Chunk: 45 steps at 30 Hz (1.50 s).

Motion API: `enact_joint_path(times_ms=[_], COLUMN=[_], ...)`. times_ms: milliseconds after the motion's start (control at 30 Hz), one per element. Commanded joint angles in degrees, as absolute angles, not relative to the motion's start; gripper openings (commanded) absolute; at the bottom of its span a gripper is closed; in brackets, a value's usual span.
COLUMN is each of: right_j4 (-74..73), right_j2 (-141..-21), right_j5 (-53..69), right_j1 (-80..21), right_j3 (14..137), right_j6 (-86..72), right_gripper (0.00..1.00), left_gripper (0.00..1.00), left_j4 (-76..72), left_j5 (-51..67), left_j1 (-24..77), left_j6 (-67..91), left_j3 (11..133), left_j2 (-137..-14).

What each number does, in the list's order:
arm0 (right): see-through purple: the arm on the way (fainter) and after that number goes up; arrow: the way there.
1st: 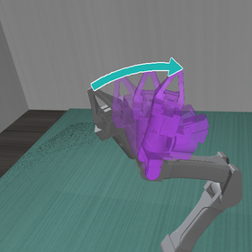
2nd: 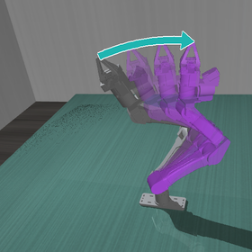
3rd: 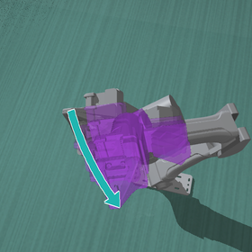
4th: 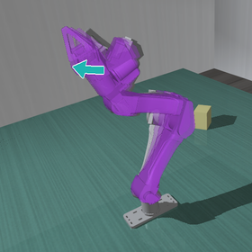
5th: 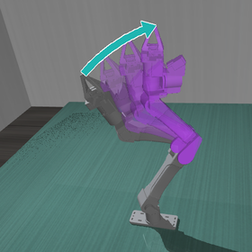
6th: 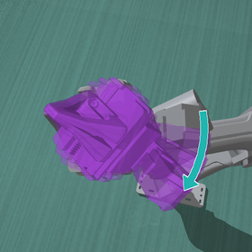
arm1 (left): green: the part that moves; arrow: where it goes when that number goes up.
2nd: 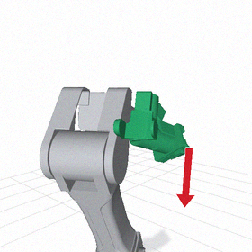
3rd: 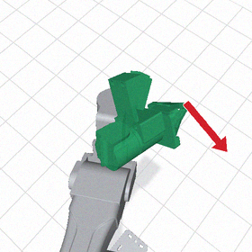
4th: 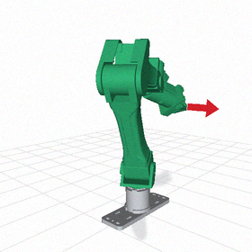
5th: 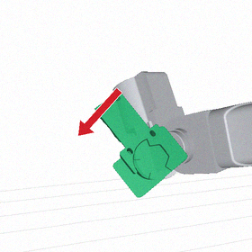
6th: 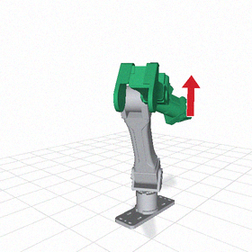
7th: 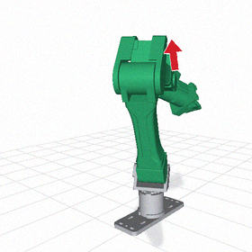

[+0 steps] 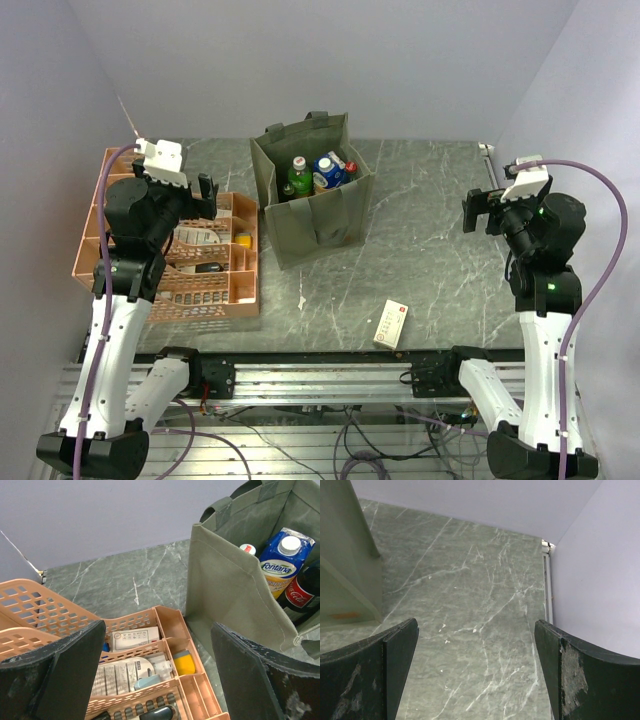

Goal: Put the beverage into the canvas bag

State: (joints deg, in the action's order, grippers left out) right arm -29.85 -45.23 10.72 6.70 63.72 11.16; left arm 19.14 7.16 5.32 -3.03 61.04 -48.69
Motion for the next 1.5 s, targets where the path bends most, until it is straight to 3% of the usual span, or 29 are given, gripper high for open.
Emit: enact_joint_path(times_ms=[0, 1467], right_j4=[-28.3, -30.3], right_j2=[-44.5, -44.2], right_j5=[11.0, 10.3], right_j1=[7.2, 7.8], right_j3=[62.7, 63.8], right_j6=[10.9, 11.9], right_gripper=[1.0, 1.0], left_gripper=[0.96, 0.96], left_j4=[17.0, 17.5], left_j5=[10.0, 8.9], left_j1=[4.3, 3.9], left_j6=[-3.0, -4.1], left_j3=[60.1, 58.7], left_j2=[-47.9, -46.6])
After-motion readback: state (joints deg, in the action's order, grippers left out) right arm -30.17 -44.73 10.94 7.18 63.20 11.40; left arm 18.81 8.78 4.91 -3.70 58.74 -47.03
